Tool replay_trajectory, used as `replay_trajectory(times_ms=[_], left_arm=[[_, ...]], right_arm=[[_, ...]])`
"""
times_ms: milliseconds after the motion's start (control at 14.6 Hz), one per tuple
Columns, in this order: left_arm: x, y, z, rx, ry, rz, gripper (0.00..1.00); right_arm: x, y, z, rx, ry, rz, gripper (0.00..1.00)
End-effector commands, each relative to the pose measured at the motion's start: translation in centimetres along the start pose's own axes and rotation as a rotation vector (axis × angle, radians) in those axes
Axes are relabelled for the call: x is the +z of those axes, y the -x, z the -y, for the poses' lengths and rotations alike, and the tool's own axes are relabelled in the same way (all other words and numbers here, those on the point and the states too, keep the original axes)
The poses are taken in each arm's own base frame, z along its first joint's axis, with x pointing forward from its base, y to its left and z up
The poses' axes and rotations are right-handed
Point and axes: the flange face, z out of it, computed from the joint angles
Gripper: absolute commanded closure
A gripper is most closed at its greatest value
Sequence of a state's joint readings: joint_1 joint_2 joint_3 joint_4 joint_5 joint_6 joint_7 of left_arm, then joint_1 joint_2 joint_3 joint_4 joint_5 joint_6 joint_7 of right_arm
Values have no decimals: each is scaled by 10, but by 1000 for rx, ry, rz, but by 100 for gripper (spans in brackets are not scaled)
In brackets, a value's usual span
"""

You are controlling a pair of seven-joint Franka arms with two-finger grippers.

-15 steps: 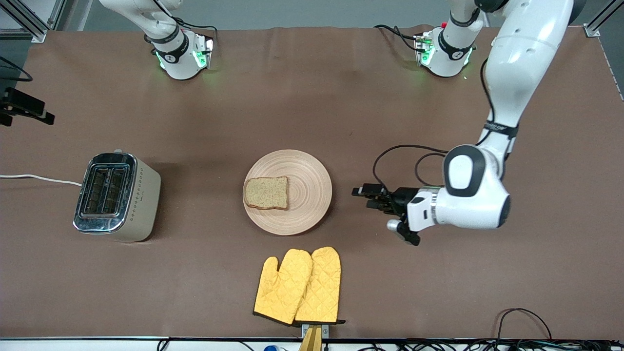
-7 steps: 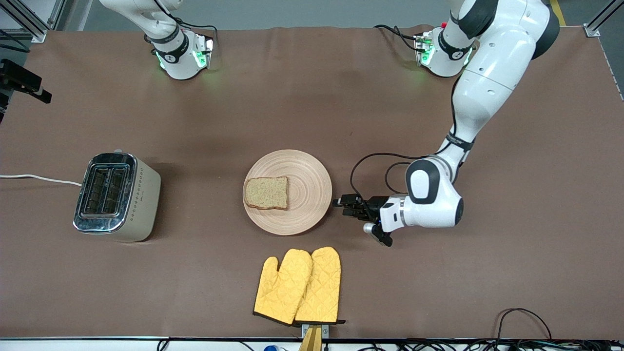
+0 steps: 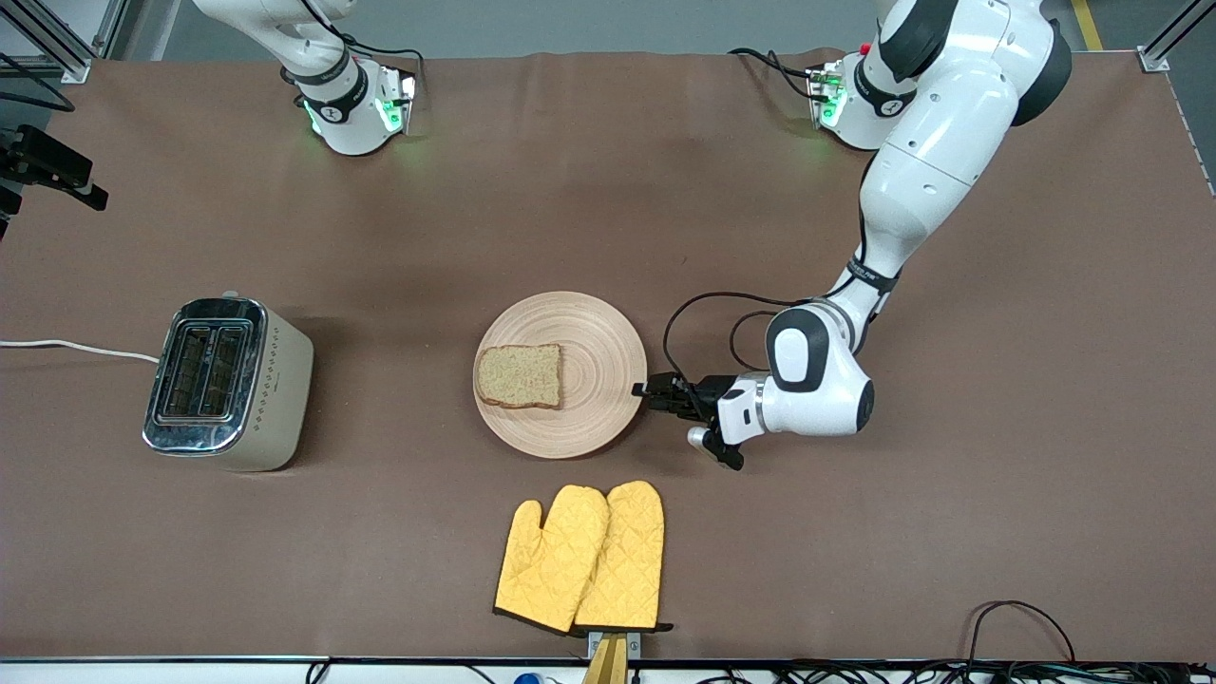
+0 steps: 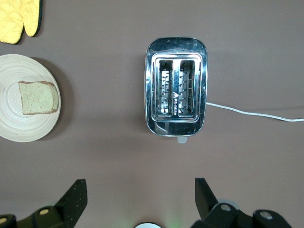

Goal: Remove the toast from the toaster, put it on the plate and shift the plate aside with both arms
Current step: 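Grip the wooden plate rim with the left gripper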

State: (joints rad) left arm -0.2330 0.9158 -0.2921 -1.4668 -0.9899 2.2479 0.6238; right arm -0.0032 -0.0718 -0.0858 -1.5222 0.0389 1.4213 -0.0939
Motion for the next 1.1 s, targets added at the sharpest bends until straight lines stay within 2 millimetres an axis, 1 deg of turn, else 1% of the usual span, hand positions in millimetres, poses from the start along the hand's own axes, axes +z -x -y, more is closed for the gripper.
replay_trajectory(times_ms=[0,206,343,480,548,685,754,891,1028], left_arm=[[10,6,0,-2,-5,-16,49],[24,11,6,-28,3,-22,56],[34,13,1,-50,21,-35,63],[39,15,3,-55,18,-36,70],[39,15,3,-56,18,-37,74],[38,15,4,-58,19,-39,86],[36,14,3,-50,12,-37,91],[23,9,4,-39,6,-49,97],[8,1,-6,-27,5,-67,99]], right_arm=[[4,-3,-3,-3,21,2,0],[6,-6,-2,-5,24,7,0],[3,-5,-1,-6,23,1,0],[3,-5,-3,-3,21,4,0],[4,-5,-2,-6,21,7,0],[4,-5,-2,-6,21,5,0],[3,-5,-3,-4,21,4,0],[5,-5,0,-9,21,8,0],[5,-5,-3,-4,20,13,0]])
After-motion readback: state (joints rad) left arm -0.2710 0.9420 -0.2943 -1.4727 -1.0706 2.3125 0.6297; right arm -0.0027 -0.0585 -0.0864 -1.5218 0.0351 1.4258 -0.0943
